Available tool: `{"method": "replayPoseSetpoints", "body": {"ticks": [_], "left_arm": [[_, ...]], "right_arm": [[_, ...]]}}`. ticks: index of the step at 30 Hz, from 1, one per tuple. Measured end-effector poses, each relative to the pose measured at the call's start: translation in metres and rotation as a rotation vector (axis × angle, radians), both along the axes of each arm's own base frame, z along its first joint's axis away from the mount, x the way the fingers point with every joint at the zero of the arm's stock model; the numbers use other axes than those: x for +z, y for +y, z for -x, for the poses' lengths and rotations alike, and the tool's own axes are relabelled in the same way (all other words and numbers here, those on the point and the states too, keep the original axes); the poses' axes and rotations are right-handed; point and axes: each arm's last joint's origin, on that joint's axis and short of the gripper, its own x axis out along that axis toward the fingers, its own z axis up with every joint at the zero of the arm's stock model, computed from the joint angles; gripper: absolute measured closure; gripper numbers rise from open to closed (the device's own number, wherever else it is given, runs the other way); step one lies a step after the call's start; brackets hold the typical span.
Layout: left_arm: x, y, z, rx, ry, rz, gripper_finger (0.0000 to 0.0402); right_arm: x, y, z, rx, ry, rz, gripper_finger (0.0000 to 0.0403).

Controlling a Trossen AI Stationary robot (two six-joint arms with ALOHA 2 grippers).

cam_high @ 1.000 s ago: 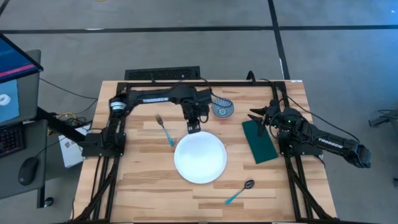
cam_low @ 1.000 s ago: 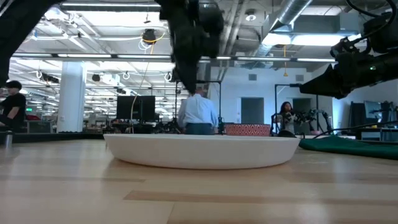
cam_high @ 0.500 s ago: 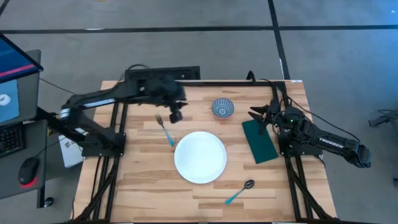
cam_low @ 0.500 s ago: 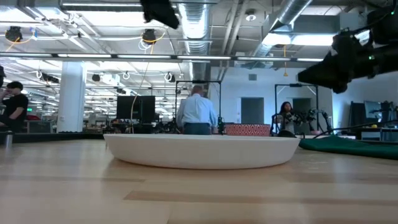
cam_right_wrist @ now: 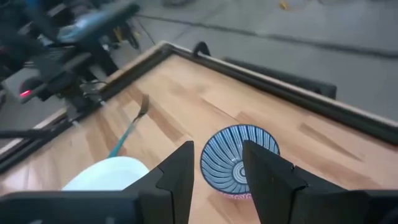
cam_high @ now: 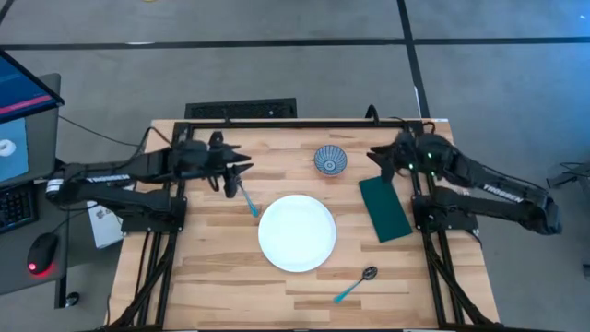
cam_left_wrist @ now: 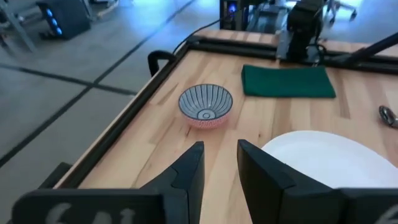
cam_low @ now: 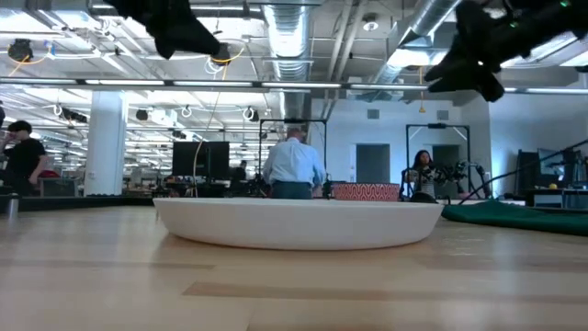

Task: Set table place
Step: Put the blue bowl on the white plate

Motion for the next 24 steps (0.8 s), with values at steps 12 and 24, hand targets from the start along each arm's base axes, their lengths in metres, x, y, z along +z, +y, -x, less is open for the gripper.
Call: {"method": "replayPoseSetpoints", "body": {"ticks": [12,24], "left_arm": [[-0.036,-0.001,0.006,-0.023,0.008,-0.052,0.0315],[-0.07,-0.005,0.007,-0.035,-0.074,-0.023,0.0315]], "right_arm": [[0.021,-0.039,-0.066,-0.042,0.226,-0.163,0.0243],[-0.044,-0.082,-0.095,-0.106,0.519,-0.303,0.0243]]}}
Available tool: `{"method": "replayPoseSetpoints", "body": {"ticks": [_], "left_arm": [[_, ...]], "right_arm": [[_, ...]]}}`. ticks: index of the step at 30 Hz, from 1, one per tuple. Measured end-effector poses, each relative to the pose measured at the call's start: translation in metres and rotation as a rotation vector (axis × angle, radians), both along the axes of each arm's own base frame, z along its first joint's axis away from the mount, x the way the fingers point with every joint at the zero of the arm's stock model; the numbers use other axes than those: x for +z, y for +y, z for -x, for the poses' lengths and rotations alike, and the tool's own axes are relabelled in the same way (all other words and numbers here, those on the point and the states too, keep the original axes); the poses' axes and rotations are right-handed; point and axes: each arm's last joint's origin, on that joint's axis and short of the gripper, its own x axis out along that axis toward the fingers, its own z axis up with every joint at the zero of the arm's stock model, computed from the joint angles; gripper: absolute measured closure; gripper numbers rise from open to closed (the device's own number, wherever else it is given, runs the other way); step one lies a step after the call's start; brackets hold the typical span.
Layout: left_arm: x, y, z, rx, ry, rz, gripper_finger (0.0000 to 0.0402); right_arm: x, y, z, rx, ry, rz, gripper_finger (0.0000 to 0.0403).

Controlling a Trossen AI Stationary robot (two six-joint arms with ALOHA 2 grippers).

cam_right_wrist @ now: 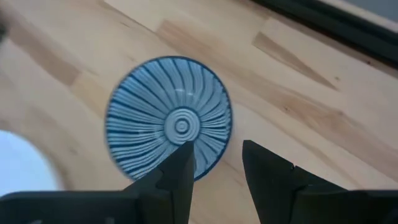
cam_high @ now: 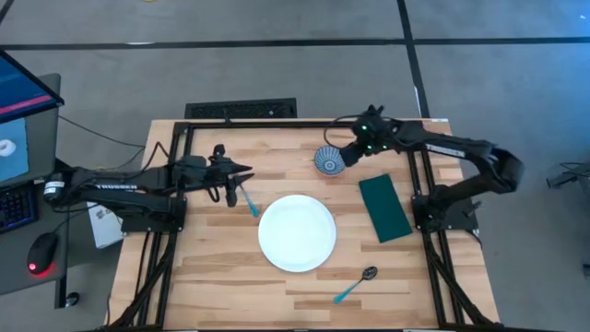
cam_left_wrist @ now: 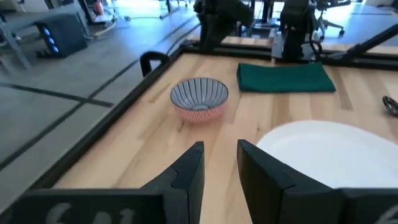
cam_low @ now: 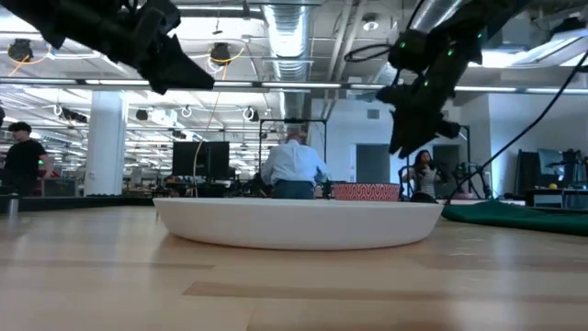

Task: Set table place
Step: Put the blue bowl on the white plate

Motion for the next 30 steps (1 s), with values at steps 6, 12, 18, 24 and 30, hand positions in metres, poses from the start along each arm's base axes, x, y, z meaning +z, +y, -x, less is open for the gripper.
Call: {"method": "replayPoseSetpoints", "body": {"ticks": [6,12,18,24,30], "left_arm": [[-0.015,-0.007,0.003,-0.015,-0.046,0.009,0.0315],[-0.013,-0.01,0.006,-0.042,-0.093,-0.049,0.0315],[-0.015,-0.01,0.011,-0.028,-0.116,-0.075,0.0315],[-0.019,-0.01,0.021,-0.02,-0.169,-0.082,0.0315],[-0.019,-0.011,0.027,-0.021,-0.19,-0.091,0.0315]], "right_arm": [[-0.021,-0.014,-0.012,-0.012,0.018,-0.008,0.0243],[-0.034,-0.023,-0.018,-0.026,0.02,-0.01,0.0243],[-0.049,-0.028,-0.022,-0.032,0.048,-0.029,0.0243],[-0.062,-0.031,-0.026,-0.031,0.078,-0.05,0.0243],[-0.065,-0.031,-0.026,-0.031,0.081,-0.052,0.0243]]}}
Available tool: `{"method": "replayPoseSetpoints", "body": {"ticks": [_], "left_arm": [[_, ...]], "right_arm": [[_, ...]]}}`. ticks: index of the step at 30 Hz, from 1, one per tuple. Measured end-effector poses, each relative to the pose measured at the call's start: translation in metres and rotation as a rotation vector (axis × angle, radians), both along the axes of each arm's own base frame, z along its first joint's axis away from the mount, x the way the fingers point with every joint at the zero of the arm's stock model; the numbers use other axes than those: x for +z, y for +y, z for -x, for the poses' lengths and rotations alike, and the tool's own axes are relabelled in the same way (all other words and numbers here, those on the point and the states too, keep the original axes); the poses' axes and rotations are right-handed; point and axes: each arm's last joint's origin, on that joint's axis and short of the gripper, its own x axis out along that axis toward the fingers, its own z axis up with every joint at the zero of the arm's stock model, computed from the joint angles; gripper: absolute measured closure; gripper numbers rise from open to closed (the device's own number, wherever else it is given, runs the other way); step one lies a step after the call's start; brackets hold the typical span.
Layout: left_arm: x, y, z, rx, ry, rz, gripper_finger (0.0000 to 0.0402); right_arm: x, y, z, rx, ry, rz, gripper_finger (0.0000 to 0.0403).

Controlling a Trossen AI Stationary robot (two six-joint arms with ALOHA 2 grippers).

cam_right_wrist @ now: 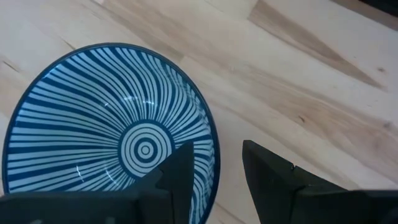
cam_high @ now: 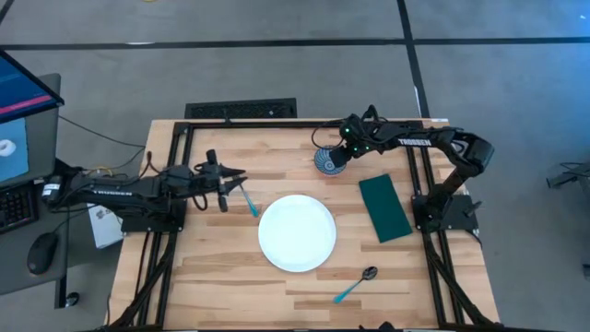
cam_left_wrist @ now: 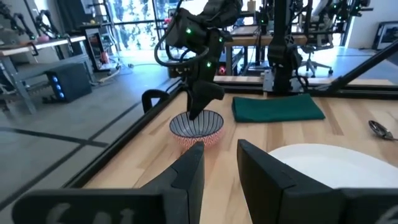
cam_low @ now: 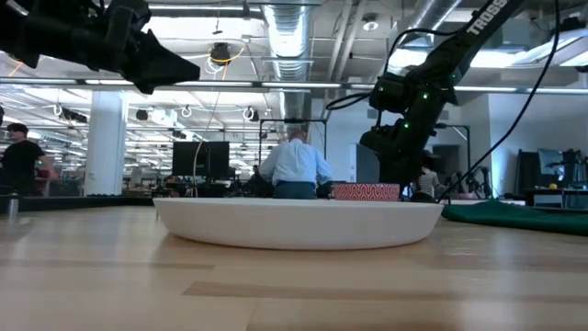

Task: Set table place
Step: Put the blue bowl on the white plate

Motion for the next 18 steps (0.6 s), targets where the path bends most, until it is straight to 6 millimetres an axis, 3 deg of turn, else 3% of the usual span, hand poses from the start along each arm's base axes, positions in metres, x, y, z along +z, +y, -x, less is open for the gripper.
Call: {"method": "replayPoseSetpoints", "body": {"ticks": [18], "left_arm": [[-0.0027,-0.0001,0.0017,0.001,0.002,0.007,0.0315]], "right_arm": [[0.0015,-0.001,-0.0027,0.005,-0.026,0.02,0.0243]]}}
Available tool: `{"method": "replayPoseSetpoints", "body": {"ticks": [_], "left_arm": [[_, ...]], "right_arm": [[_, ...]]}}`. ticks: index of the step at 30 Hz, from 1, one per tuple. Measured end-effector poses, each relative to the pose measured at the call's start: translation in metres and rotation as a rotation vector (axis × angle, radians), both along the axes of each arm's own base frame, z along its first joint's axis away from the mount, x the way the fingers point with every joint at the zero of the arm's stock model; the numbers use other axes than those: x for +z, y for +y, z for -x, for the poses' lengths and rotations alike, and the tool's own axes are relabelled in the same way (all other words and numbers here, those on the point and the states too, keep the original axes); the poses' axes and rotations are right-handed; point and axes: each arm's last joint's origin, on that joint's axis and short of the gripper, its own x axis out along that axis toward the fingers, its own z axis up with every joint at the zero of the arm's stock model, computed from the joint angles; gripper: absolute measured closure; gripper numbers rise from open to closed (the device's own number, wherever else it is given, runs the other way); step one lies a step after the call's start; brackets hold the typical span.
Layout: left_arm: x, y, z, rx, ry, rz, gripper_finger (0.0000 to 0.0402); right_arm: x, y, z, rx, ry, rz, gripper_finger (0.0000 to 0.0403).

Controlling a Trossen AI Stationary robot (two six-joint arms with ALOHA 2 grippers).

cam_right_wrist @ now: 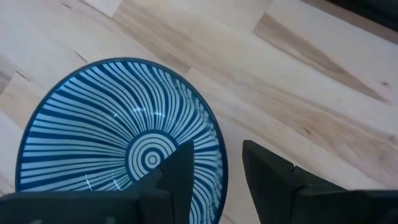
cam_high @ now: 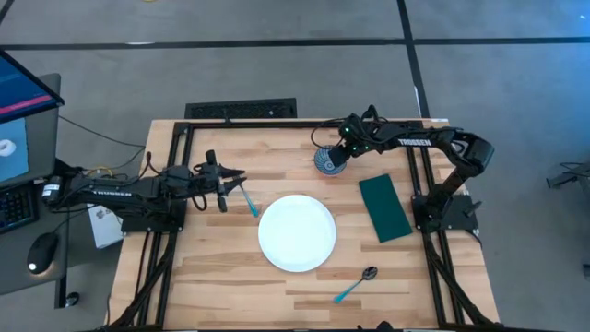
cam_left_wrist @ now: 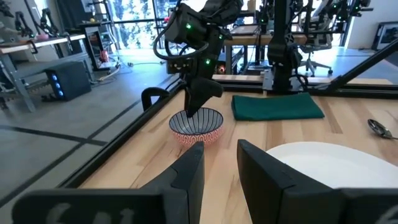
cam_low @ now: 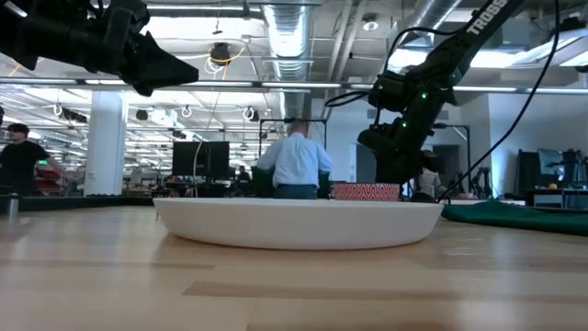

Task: Set table place
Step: Put the blue bowl on the white plate

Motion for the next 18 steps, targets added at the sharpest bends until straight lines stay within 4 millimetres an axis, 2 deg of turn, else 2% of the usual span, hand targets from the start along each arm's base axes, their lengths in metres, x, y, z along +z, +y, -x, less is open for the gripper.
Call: {"method": "replayPoseSetpoints", "body": {"ticks": [5,15,18], "left_arm": [[0.0,0.0,0.0,-0.001,0.004,-0.009,0.0315],[-0.0018,0.0,0.0002,-0.001,0.022,-0.008,0.0315],[-0.0036,0.0,0.0004,-0.001,0.041,-0.006,0.0315]], "right_arm": [[-0.0003,0.0003,0.0004,-0.001,0.005,-0.004,0.0257],[-0.0005,0.0006,0.0008,0.051,0.026,0.018,0.0366],[-0.0004,0.0005,0.0007,0.078,0.032,0.032,0.0372]]}}
